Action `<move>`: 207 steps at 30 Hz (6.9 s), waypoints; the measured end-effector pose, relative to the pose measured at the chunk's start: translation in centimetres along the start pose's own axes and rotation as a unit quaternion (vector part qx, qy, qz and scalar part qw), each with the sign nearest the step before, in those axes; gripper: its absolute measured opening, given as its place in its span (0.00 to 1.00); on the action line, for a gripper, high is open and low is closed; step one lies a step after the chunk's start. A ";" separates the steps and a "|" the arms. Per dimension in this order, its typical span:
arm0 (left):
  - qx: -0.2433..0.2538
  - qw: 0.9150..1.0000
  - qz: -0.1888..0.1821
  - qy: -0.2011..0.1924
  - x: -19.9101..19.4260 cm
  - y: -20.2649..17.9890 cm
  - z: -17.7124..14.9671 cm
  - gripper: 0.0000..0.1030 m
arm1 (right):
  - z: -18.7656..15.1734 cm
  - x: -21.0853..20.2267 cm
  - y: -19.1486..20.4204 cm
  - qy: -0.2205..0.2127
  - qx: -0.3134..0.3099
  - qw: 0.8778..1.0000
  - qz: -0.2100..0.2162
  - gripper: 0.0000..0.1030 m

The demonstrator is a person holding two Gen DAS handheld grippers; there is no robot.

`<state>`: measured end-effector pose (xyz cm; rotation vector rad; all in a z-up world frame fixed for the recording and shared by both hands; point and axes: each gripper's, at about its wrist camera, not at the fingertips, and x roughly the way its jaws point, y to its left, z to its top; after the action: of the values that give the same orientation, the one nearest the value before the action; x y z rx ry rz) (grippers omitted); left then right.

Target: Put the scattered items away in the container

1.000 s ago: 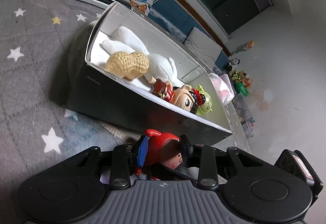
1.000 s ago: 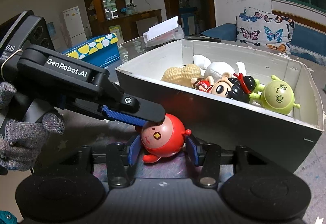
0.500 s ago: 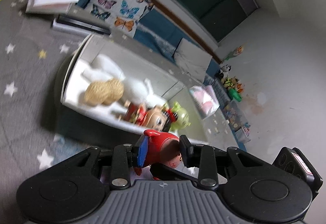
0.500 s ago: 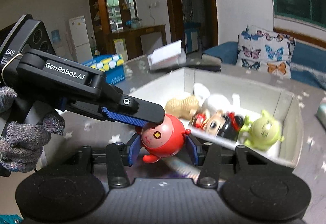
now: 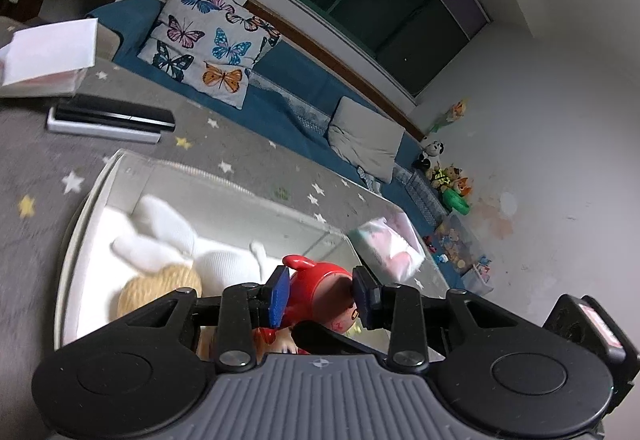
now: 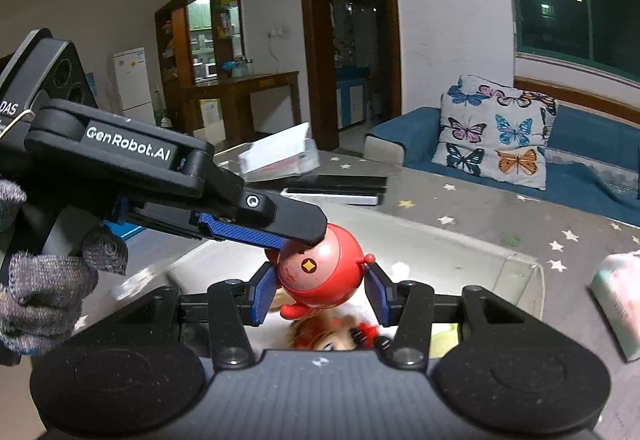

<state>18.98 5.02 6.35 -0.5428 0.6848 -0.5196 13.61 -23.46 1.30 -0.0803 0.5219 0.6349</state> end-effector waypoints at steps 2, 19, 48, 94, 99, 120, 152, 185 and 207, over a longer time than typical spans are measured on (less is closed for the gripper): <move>-0.003 1.000 0.000 0.003 1.0 0.4 0.4 0.36 | 0.3 0.8 -0.9 0.005 0.005 1.000 -0.002 0.47; -0.020 0.999 0.011 0.036 5.8 2.8 0.6 0.36 | -0.8 5.3 -4.3 0.056 0.036 0.998 -0.010 0.47; -0.009 0.999 0.025 0.043 5.2 2.4 0.6 0.36 | -0.8 4.5 -4.0 0.048 0.048 0.998 -0.001 0.49; 0.074 0.992 0.099 -0.016 -3.0 -2.1 -4.7 0.37 | -2.3 -2.6 0.2 0.010 0.030 0.999 -0.025 0.84; 0.081 0.989 0.118 -0.024 -4.5 -2.6 -6.2 0.37 | -2.8 -4.1 1.3 0.005 0.025 0.999 -0.032 0.89; 0.094 0.981 0.171 -0.007 -6.3 -3.8 -11.9 0.37 | -6.4 -8.8 4.1 -0.011 0.047 0.996 -0.078 1.00; 0.128 0.959 0.253 0.005 -5.2 -4.2 -15.8 0.36 | -11.8 -8.1 4.8 0.030 0.093 0.990 -0.106 1.00; 0.166 0.939 0.300 0.004 -3.4 -3.6 -14.8 0.36 | -10.8 -5.6 3.7 0.050 0.095 0.987 -0.116 1.00; 0.177 0.935 0.309 0.007 -1.7 -3.0 -13.5 0.36 | -9.7 -4.0 2.4 0.062 0.109 0.984 -0.123 1.00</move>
<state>7.54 -0.08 0.16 0.0300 0.7125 -0.0465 5.20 -25.89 -4.92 0.0229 0.6870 0.3304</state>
